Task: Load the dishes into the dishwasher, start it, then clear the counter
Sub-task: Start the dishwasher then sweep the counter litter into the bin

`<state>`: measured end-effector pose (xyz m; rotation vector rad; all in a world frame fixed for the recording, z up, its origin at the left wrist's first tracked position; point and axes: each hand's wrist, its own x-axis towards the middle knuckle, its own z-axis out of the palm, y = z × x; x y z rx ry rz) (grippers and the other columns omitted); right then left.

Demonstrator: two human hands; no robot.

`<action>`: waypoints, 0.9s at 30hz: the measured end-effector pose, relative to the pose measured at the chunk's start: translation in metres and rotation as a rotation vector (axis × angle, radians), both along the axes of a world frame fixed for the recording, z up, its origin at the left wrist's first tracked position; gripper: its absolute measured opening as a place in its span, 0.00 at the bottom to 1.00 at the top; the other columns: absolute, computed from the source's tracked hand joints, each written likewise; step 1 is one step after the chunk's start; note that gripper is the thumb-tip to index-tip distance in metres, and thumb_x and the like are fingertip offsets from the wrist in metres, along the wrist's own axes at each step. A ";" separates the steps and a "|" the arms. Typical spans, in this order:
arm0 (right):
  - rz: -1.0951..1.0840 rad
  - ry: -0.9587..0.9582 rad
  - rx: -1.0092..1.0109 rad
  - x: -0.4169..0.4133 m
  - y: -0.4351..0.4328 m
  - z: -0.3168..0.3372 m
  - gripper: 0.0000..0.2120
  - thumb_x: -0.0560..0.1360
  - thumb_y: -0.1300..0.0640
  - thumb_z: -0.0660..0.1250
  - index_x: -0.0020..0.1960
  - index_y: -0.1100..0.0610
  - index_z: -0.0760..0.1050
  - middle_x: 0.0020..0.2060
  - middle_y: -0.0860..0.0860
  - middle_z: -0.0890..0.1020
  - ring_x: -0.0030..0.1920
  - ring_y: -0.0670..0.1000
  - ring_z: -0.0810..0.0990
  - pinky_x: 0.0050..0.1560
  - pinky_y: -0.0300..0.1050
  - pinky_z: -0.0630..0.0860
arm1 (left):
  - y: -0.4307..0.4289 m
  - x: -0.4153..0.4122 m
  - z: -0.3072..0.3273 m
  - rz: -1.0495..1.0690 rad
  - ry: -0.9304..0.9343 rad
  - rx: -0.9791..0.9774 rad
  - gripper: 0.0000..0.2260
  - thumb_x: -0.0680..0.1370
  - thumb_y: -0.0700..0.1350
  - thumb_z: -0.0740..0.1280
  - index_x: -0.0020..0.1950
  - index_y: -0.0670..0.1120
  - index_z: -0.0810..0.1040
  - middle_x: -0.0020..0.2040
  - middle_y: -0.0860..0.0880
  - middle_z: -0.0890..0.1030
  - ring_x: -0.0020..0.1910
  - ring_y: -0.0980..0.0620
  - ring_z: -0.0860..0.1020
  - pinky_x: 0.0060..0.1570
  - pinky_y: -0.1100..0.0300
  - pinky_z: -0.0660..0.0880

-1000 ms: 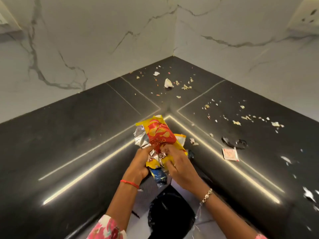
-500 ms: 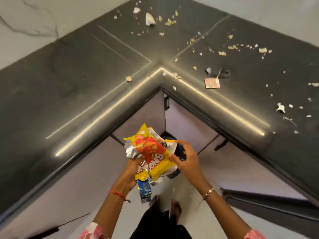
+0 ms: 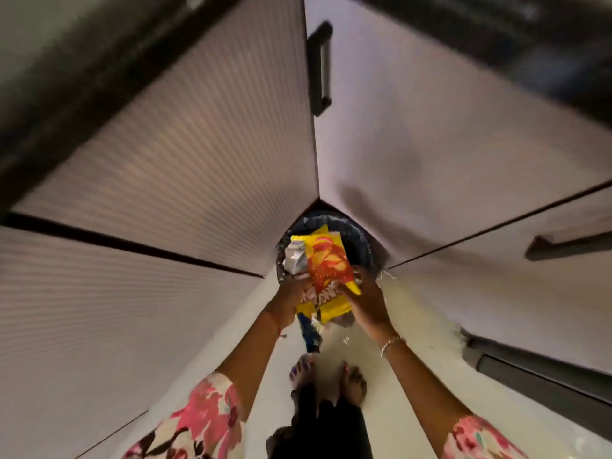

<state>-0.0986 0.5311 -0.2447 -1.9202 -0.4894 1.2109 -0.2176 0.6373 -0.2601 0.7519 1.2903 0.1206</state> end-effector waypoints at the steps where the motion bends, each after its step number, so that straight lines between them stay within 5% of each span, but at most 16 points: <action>1: 0.009 -0.023 0.002 0.004 0.008 -0.021 0.38 0.59 0.35 0.67 0.61 0.58 0.72 0.53 0.53 0.79 0.54 0.51 0.78 0.50 0.33 0.74 | 0.010 0.006 -0.021 -0.009 0.005 -0.004 0.16 0.72 0.40 0.68 0.59 0.39 0.74 0.45 0.41 0.82 0.42 0.46 0.81 0.48 0.53 0.78; 4: 0.071 -0.115 -0.017 0.013 0.030 -0.070 0.35 0.64 0.39 0.68 0.64 0.58 0.70 0.56 0.55 0.78 0.56 0.52 0.77 0.55 0.41 0.73 | 0.033 0.020 -0.070 -0.016 0.045 0.006 0.20 0.67 0.44 0.71 0.57 0.39 0.76 0.50 0.38 0.81 0.48 0.42 0.80 0.54 0.47 0.76; 7: 0.125 -0.207 -0.030 0.017 0.045 -0.110 0.32 0.71 0.51 0.71 0.70 0.60 0.63 0.62 0.58 0.73 0.61 0.55 0.74 0.58 0.44 0.73 | 0.044 0.030 -0.105 0.041 0.048 -0.037 0.04 0.74 0.44 0.69 0.47 0.45 0.78 0.37 0.47 0.83 0.37 0.50 0.82 0.40 0.56 0.78; 11: 0.230 -0.343 -0.177 0.027 0.050 -0.132 0.39 0.75 0.56 0.67 0.75 0.64 0.46 0.74 0.60 0.56 0.74 0.56 0.56 0.72 0.49 0.55 | 0.052 0.036 -0.129 0.009 0.271 0.118 0.29 0.70 0.53 0.74 0.62 0.35 0.73 0.56 0.41 0.77 0.49 0.48 0.77 0.46 0.60 0.73; 13: 0.253 -0.350 -0.208 0.030 0.046 -0.131 0.39 0.75 0.57 0.66 0.75 0.64 0.45 0.74 0.60 0.54 0.75 0.56 0.53 0.73 0.47 0.52 | 0.049 0.036 -0.118 -0.019 0.302 0.150 0.32 0.72 0.53 0.71 0.67 0.35 0.66 0.60 0.40 0.73 0.47 0.52 0.77 0.45 0.67 0.74; 16: 0.333 -0.384 -0.222 0.031 0.038 -0.101 0.37 0.73 0.60 0.67 0.75 0.64 0.50 0.73 0.61 0.58 0.73 0.58 0.59 0.71 0.49 0.57 | 0.047 0.029 -0.089 0.030 0.267 0.196 0.13 0.73 0.51 0.70 0.47 0.44 0.73 0.38 0.46 0.72 0.29 0.59 0.72 0.32 0.64 0.70; 18: 0.343 -0.400 -0.219 0.033 0.032 -0.078 0.35 0.70 0.62 0.66 0.73 0.64 0.56 0.69 0.61 0.64 0.69 0.59 0.65 0.67 0.51 0.65 | 0.042 0.026 -0.063 0.020 0.269 0.254 0.10 0.75 0.50 0.68 0.39 0.47 0.73 0.31 0.49 0.70 0.26 0.56 0.70 0.29 0.63 0.66; 24: 0.510 -0.496 -0.199 0.039 0.018 0.040 0.29 0.71 0.62 0.63 0.71 0.62 0.61 0.67 0.60 0.68 0.68 0.60 0.67 0.65 0.51 0.69 | 0.028 0.022 0.062 -0.082 0.309 0.305 0.16 0.78 0.50 0.64 0.31 0.47 0.70 0.31 0.46 0.72 0.34 0.48 0.70 0.36 0.57 0.64; 27: 0.527 -0.523 -0.170 0.038 0.018 0.119 0.23 0.72 0.61 0.63 0.66 0.58 0.67 0.64 0.57 0.71 0.62 0.57 0.73 0.60 0.48 0.73 | 0.017 0.013 0.137 -0.041 0.272 0.262 0.10 0.75 0.44 0.67 0.33 0.47 0.76 0.36 0.44 0.77 0.40 0.48 0.74 0.44 0.56 0.70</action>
